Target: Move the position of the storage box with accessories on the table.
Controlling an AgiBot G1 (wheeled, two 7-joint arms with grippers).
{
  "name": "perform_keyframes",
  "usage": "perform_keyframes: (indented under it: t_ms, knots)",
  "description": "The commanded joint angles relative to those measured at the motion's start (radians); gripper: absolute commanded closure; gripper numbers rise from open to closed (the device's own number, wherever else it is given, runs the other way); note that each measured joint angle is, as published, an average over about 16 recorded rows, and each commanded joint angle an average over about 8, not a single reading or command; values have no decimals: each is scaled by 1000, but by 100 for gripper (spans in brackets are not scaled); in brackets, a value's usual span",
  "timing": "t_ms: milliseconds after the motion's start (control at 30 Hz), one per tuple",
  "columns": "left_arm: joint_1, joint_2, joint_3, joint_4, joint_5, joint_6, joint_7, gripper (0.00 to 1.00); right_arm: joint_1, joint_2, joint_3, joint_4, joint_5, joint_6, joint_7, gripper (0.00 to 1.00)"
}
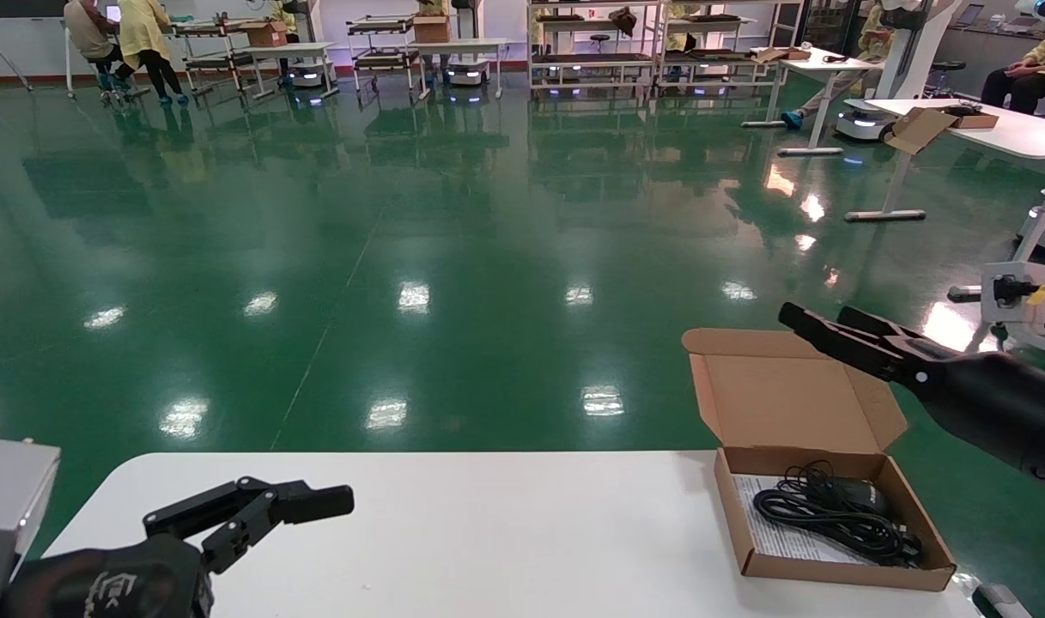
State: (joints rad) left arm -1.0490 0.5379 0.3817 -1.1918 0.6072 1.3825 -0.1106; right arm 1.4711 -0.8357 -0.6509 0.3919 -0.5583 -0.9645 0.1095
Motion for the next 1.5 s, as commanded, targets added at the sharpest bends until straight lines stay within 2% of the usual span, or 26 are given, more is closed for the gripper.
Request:
perform_keyframes:
  t_ms: [33, 1500]
  knots:
    - [0, 0, 0, 0, 0, 0, 0, 0, -17, 10, 16, 39, -7, -23, 3, 0]
    - [0, 0, 0, 0, 0, 0, 0, 0, -391, 221, 366, 882, -170, -525, 77, 0]
